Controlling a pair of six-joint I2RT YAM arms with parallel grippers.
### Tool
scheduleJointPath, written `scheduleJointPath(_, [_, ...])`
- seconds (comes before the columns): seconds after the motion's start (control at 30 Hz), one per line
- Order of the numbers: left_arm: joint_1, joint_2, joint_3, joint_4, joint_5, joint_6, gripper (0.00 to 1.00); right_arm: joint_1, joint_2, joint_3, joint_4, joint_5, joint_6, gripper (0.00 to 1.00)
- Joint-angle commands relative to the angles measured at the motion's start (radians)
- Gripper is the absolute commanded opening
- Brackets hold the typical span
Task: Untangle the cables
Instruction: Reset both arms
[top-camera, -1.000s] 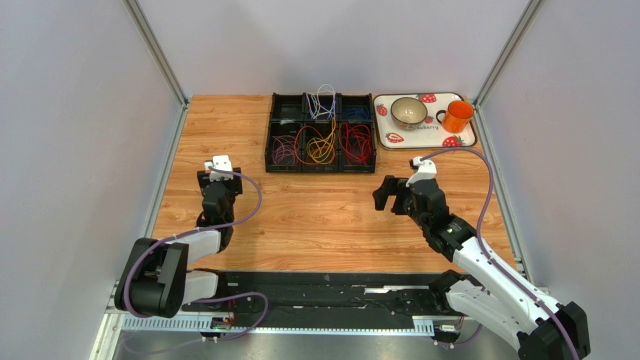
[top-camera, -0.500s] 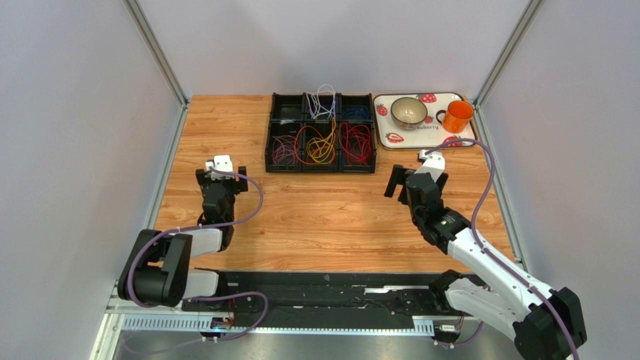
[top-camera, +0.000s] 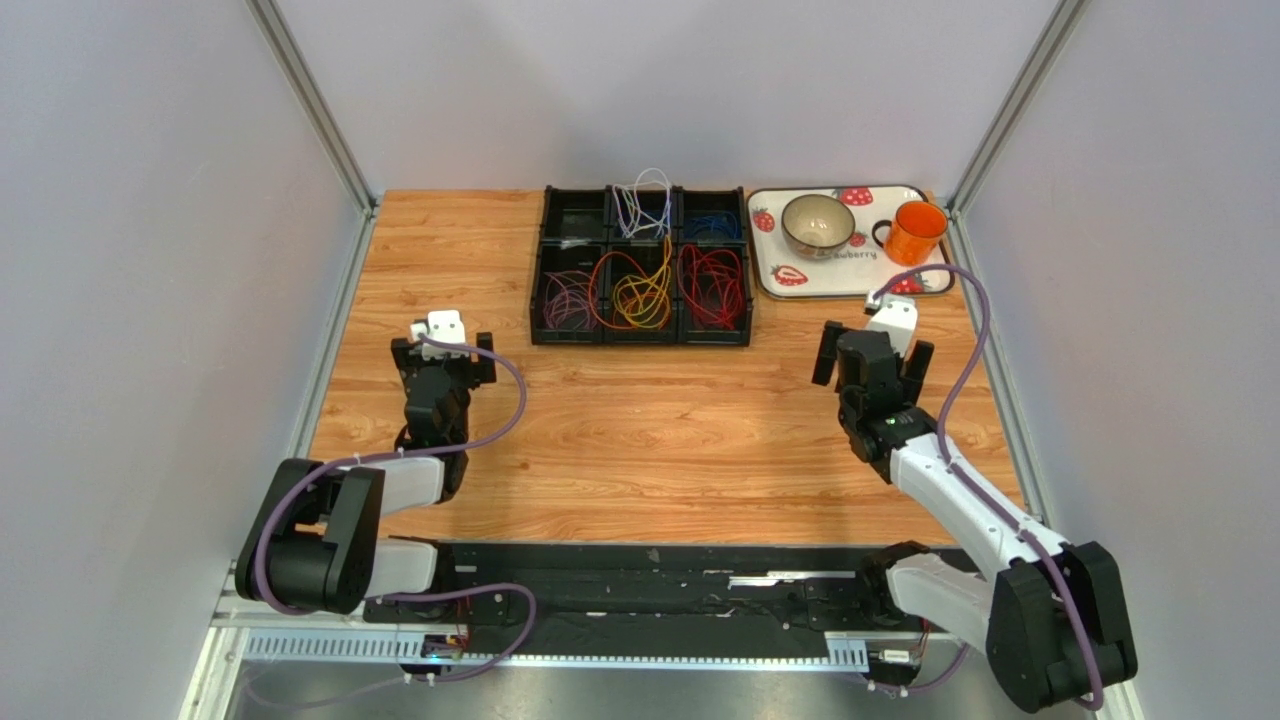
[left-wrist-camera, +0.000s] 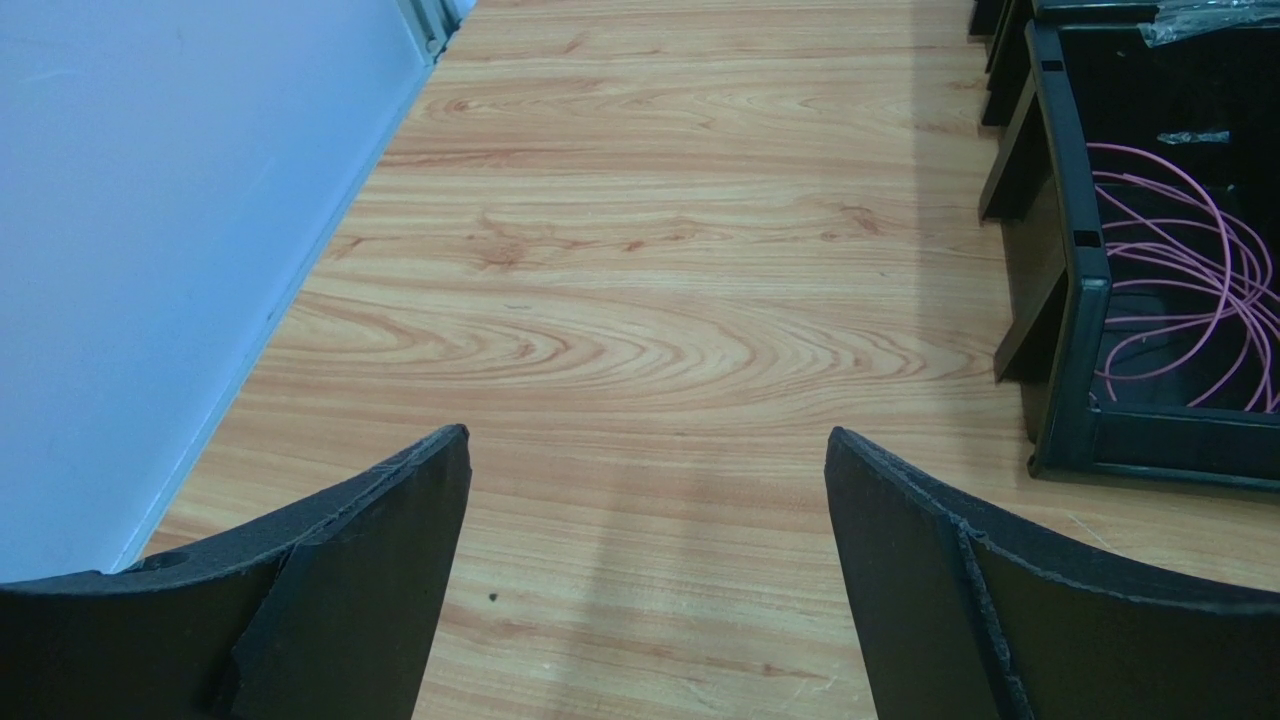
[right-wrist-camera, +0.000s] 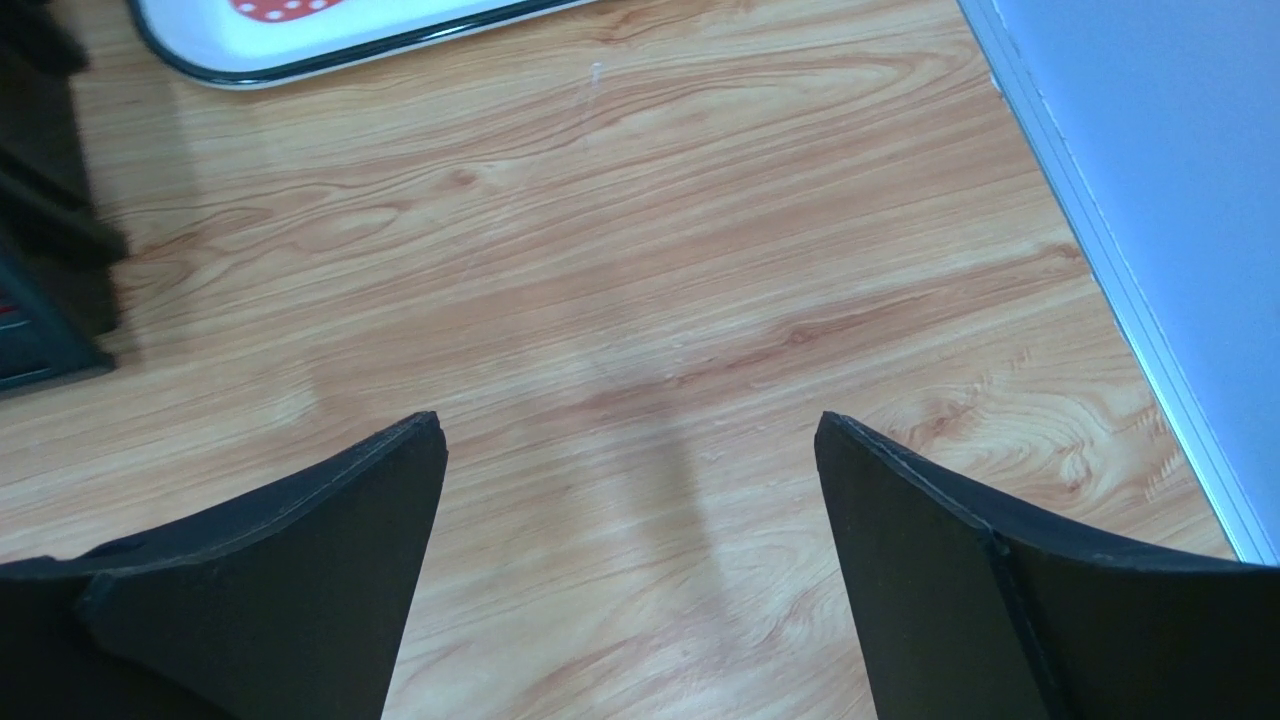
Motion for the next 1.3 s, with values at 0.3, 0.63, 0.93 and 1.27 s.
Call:
scheduleJointPath(0.3, [0.009, -0.004, 0.010, 0.051, 0.008, -0.019, 0.96, -0.211, 0.114, -0.279, 0.765, -0.212, -0.119, 0.98])
scheduleJointPath(0.63, [0.009, -0.004, 0.012, 0.050, 0.008, -0.019, 0.97, -0.239, 0.278, -0.322, 1.027, -0.290, -0.180, 1.00])
scheduleJointPath(0.93, [0.009, -0.004, 0.010, 0.051, 0.008, -0.019, 0.97, -0.234, 0.286, -0.350, 1.069, -0.309, -0.196, 0.98])
scheduleJointPath(1.27, [0.009, -0.004, 0.010, 0.051, 0.008, -0.021, 0.97, -0.271, 0.286, -0.332, 1.038, -0.471, -0.230, 1.00])
